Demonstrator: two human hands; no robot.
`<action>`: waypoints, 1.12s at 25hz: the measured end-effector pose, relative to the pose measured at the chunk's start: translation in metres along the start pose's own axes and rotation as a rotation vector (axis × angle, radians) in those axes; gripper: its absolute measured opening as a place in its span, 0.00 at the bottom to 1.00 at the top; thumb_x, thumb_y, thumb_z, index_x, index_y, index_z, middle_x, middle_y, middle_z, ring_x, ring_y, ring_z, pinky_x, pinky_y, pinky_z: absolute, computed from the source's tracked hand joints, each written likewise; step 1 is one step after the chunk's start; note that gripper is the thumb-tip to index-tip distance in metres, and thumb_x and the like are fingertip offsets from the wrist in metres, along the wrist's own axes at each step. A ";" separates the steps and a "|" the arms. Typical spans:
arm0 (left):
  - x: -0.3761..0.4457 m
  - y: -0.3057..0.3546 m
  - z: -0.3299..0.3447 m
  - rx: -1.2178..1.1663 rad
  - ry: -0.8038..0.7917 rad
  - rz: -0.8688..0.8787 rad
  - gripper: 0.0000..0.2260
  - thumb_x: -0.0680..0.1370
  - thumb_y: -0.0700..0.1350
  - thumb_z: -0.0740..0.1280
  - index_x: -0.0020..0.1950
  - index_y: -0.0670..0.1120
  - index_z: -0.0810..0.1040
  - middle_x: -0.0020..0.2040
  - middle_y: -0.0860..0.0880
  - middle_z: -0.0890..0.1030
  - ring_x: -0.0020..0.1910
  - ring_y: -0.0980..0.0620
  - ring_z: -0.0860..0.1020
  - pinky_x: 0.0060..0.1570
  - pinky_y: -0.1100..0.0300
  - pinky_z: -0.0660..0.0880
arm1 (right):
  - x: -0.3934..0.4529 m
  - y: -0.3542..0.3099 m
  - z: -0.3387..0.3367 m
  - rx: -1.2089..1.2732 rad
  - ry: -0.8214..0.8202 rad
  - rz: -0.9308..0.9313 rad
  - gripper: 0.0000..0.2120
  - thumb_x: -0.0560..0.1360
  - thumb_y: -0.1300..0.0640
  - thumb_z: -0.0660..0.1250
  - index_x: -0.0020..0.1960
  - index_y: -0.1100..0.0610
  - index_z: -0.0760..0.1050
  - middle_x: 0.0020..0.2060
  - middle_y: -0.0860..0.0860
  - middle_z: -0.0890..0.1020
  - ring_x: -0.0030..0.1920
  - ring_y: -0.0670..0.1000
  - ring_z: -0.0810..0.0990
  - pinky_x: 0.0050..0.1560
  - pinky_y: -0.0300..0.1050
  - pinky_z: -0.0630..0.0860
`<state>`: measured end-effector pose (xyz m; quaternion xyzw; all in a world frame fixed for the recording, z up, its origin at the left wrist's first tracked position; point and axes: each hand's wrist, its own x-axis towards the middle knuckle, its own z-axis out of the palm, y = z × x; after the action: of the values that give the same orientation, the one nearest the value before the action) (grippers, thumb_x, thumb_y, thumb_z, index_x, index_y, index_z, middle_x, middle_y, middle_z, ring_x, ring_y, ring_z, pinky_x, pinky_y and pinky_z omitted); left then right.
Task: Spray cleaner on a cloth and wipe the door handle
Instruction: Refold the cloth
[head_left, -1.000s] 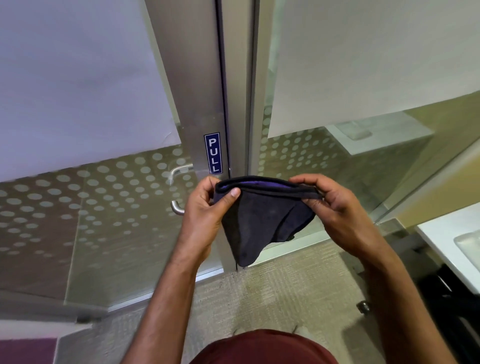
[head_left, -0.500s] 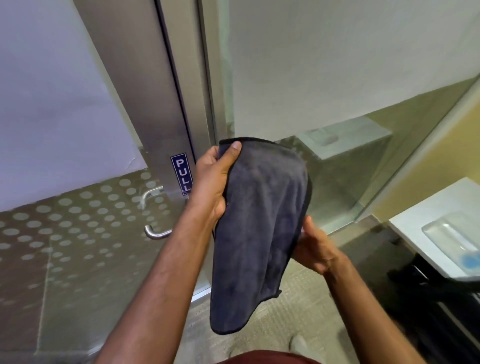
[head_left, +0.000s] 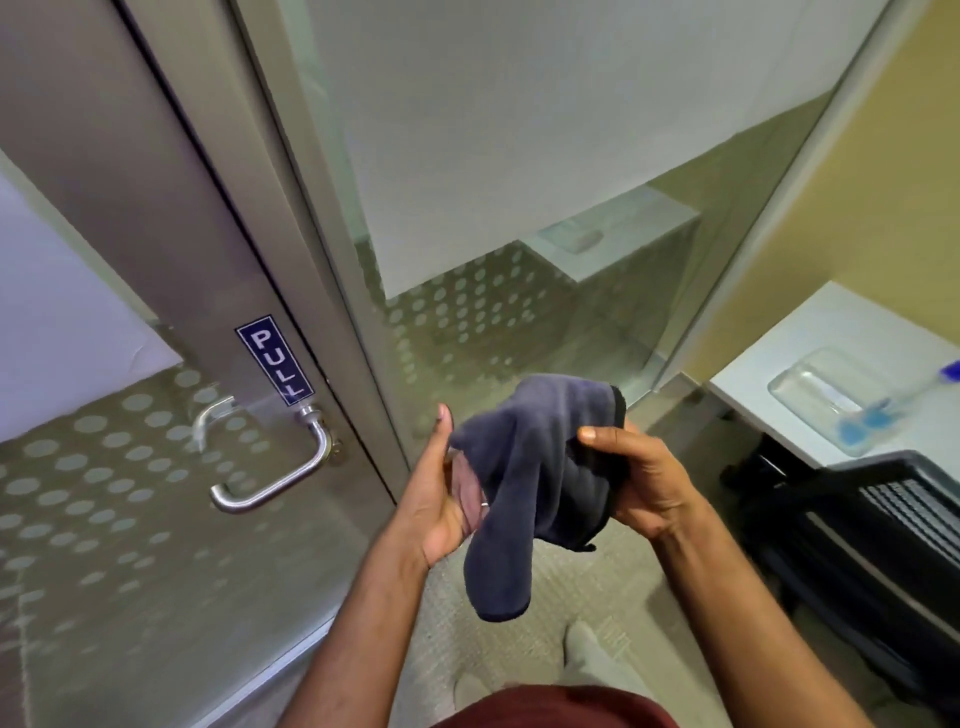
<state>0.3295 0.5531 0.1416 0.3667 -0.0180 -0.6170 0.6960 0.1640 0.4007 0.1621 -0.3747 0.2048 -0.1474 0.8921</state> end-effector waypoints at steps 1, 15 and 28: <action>0.004 -0.003 0.002 0.027 -0.037 -0.002 0.32 0.80 0.68 0.65 0.62 0.41 0.87 0.61 0.40 0.86 0.60 0.45 0.86 0.56 0.52 0.84 | -0.002 -0.005 -0.005 -0.010 0.027 -0.018 0.18 0.64 0.64 0.76 0.54 0.58 0.87 0.48 0.59 0.87 0.50 0.57 0.88 0.53 0.53 0.85; 0.118 -0.016 0.097 0.723 0.276 0.540 0.06 0.79 0.47 0.77 0.43 0.50 0.86 0.51 0.53 0.84 0.46 0.58 0.82 0.45 0.68 0.77 | -0.049 -0.099 -0.109 -1.243 0.758 -0.055 0.26 0.72 0.31 0.71 0.38 0.55 0.81 0.32 0.51 0.82 0.32 0.45 0.79 0.33 0.35 0.72; 0.242 -0.068 0.242 0.857 -0.123 0.552 0.15 0.71 0.66 0.79 0.52 0.60 0.85 0.50 0.53 0.88 0.50 0.54 0.86 0.46 0.61 0.82 | -0.091 -0.190 -0.228 -0.816 0.651 -0.396 0.27 0.70 0.30 0.73 0.66 0.22 0.68 0.63 0.28 0.78 0.62 0.37 0.81 0.57 0.37 0.82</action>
<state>0.2139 0.2265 0.1785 0.5637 -0.4066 -0.3677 0.6178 -0.0446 0.1717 0.1789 -0.6562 0.4360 -0.3289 0.5207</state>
